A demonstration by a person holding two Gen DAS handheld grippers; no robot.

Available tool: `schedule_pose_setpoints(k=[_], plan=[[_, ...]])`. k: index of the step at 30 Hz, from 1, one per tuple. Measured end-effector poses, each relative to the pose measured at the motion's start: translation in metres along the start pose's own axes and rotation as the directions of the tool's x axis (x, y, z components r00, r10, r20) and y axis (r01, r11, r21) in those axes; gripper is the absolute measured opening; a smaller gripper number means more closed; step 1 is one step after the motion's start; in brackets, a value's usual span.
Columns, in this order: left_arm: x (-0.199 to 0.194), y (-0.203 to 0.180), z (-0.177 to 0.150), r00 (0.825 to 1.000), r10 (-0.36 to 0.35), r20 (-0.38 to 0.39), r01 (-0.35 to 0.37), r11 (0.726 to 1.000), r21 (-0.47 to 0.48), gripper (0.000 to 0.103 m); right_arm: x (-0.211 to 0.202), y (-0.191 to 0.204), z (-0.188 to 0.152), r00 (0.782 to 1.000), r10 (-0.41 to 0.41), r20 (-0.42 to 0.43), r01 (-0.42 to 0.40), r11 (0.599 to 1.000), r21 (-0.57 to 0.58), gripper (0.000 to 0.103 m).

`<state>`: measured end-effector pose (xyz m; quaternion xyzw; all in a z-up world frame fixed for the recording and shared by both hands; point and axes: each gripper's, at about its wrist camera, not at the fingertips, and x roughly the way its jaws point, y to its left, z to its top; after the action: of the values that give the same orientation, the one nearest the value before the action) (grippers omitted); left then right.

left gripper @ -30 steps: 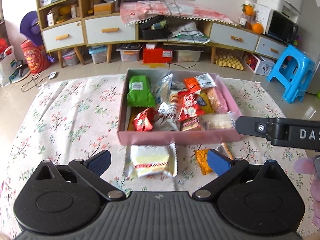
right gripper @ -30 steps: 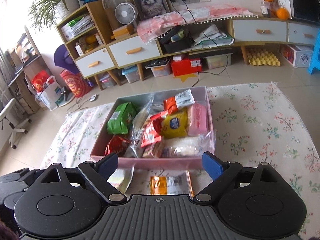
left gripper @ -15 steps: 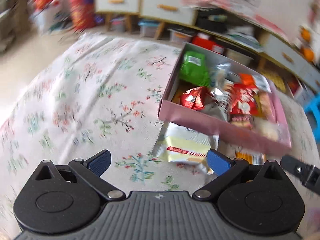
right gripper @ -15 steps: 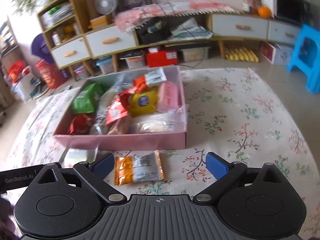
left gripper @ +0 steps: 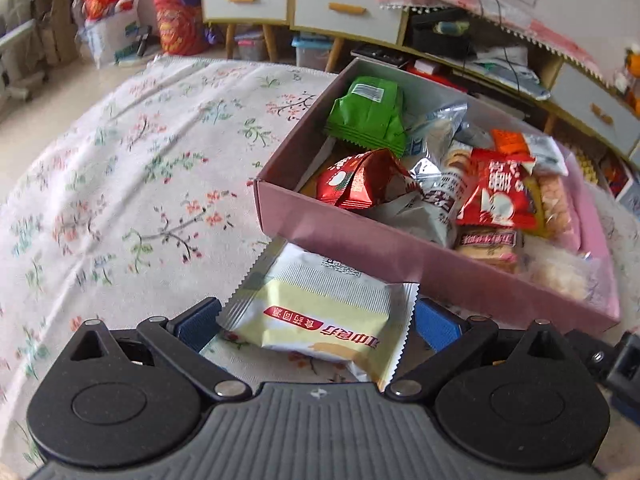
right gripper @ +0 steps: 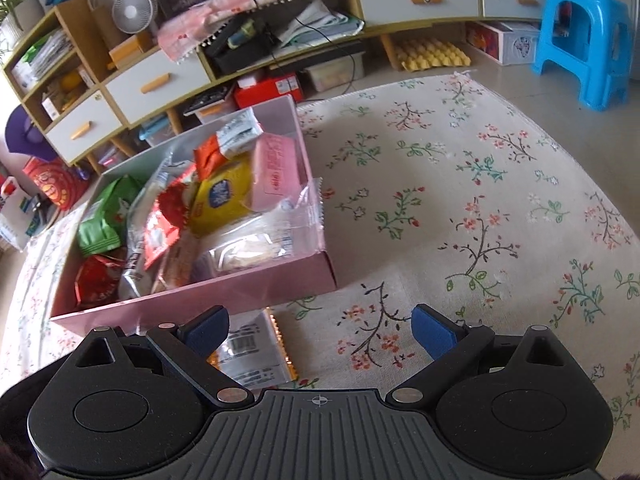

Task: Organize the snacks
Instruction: 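Move the left gripper to the white cake packet while the right gripper reaches another orange biscuit packet, then grasp the white cake packet with the left gripper while the right gripper grasps the orange biscuit packet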

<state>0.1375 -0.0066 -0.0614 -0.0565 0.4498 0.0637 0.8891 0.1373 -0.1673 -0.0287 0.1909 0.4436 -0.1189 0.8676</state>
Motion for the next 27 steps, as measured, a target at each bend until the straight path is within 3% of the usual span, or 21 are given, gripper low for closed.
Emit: schedule_pose_setpoints(k=[9, 12, 19, 24, 27], plan=[[-0.014, 0.029, -0.008, 0.994, -0.102, -0.033, 0.106, 0.98, 0.169, 0.097, 0.001, -0.001, -0.003, 1.0, -0.008, -0.015, 0.007, 1.0, -0.022, 0.099], [-0.017, 0.052, -0.012, 0.994, -0.105, -0.039, 0.111, 0.97, 0.217, 0.099, 0.001, 0.001, -0.004, 1.0, -0.006, -0.019, 0.005, 0.999, -0.037, 0.099], [-0.026, 0.107, -0.016, 0.99, -0.134, -0.041, 0.14, 0.963, 0.232, 0.098, 0.003, 0.014, -0.008, 1.0, 0.007, -0.025, -0.009, 0.997, -0.07, 0.099], [-0.034, 0.12, -0.017, 0.982, -0.172, -0.072, 0.185, 0.95, 0.251, 0.098, 0.006, 0.024, -0.01, 1.0, 0.011, -0.029, -0.013, 0.997, -0.079, 0.099], [-0.037, 0.124, -0.012, 0.973, -0.216, -0.078, 0.228, 0.951, 0.209, 0.098, 0.008, 0.031, -0.011, 0.999, 0.018, -0.032, -0.02, 0.996, -0.084, 0.099]])
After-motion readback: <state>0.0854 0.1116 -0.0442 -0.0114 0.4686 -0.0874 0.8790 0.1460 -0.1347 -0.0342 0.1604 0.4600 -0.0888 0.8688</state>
